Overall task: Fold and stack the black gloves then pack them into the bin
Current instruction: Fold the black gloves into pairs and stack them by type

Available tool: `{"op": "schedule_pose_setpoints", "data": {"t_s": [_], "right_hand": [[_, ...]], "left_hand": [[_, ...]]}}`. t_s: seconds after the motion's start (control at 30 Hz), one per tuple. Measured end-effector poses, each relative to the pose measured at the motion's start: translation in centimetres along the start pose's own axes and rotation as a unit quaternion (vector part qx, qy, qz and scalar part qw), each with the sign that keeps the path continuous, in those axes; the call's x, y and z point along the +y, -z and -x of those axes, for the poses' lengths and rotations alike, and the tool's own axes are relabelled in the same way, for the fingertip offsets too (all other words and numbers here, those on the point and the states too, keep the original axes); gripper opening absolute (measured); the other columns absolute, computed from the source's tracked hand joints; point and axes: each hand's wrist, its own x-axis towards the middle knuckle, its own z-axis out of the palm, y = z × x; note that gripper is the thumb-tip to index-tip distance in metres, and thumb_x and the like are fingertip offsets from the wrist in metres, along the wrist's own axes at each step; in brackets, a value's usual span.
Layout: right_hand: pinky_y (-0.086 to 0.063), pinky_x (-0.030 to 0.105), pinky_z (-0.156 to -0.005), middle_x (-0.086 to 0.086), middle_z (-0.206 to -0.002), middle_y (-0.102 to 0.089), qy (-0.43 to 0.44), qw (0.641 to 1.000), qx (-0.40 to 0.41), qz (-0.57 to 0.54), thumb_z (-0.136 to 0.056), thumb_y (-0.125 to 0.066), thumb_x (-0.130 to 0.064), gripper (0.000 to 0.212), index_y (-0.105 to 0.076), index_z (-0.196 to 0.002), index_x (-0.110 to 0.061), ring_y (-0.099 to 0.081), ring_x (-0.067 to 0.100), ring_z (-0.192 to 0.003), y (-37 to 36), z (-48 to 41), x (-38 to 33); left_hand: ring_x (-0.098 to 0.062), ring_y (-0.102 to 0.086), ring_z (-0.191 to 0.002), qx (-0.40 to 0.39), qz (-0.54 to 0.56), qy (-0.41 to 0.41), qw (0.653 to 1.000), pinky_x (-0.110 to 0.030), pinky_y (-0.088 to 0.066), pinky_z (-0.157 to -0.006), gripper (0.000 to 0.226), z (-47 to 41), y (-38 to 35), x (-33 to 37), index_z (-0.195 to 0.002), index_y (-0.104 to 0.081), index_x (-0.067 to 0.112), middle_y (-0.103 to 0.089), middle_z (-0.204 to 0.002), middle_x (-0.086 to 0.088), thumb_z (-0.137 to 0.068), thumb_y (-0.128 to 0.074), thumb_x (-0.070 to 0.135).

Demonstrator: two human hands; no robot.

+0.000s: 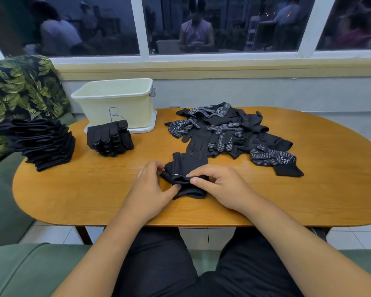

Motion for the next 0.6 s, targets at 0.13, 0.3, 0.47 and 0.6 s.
{"op": "schedule_pose_setpoints", "data": {"t_s": [0.13, 0.3, 0.47, 0.6], "right_hand": [[-0.054, 0.029, -0.097, -0.022, -0.115, -0.077, -0.013, 1.000, -0.008, -0.007, -0.102, -0.073, -0.028, 0.018, -0.082, -0.118, -0.030, -0.070, 0.005, -0.113, 0.1, 0.4, 0.3], [-0.052, 0.033, -0.108, -0.023, -0.117, -0.077, -0.030, 0.999, -0.038, 0.007, -0.102, -0.073, -0.032, 0.015, -0.084, -0.111, -0.030, -0.068, -0.006, -0.116, 0.2, 0.6, 0.0], [-0.055, 0.046, -0.103, -0.010, -0.107, -0.082, -0.080, 0.996, -0.023, -0.014, -0.105, -0.058, -0.055, 0.030, -0.085, -0.103, -0.041, -0.074, 0.008, -0.107, -0.1, 0.1, 0.3], [-0.054, 0.043, -0.104, 0.000, -0.104, -0.082, -0.104, 0.994, 0.010, -0.046, -0.104, -0.061, -0.058, 0.029, -0.085, -0.098, -0.042, -0.074, 0.014, -0.106, 0.0, -0.5, 0.6]], "left_hand": [[-0.004, -0.041, -0.133, -0.001, 0.004, -0.014, 1.000, -0.031, -0.042, -0.108, 0.077, 0.1, 0.2, 0.1, -0.149, -0.043, 0.033, -0.047, -0.139, 0.017, -0.086, -0.082, 0.051], [-0.006, -0.022, -0.154, -0.067, -0.057, -0.112, 0.990, -0.039, -0.029, -0.123, 0.064, 0.3, 0.6, 0.0, -0.158, -0.039, 0.046, -0.029, -0.167, 0.026, -0.101, -0.066, 0.036], [-0.009, -0.028, -0.154, -0.056, -0.106, -0.081, 0.989, -0.046, -0.033, -0.123, 0.045, 0.3, -0.1, 0.0, -0.143, -0.061, 0.039, -0.043, -0.160, 0.023, -0.104, -0.051, 0.020], [-0.008, -0.035, -0.149, -0.053, -0.080, -0.054, 0.994, -0.042, -0.032, -0.125, 0.055, 0.2, -0.1, -0.3, -0.144, -0.063, 0.037, -0.047, -0.159, 0.019, -0.099, -0.045, 0.012]]}}
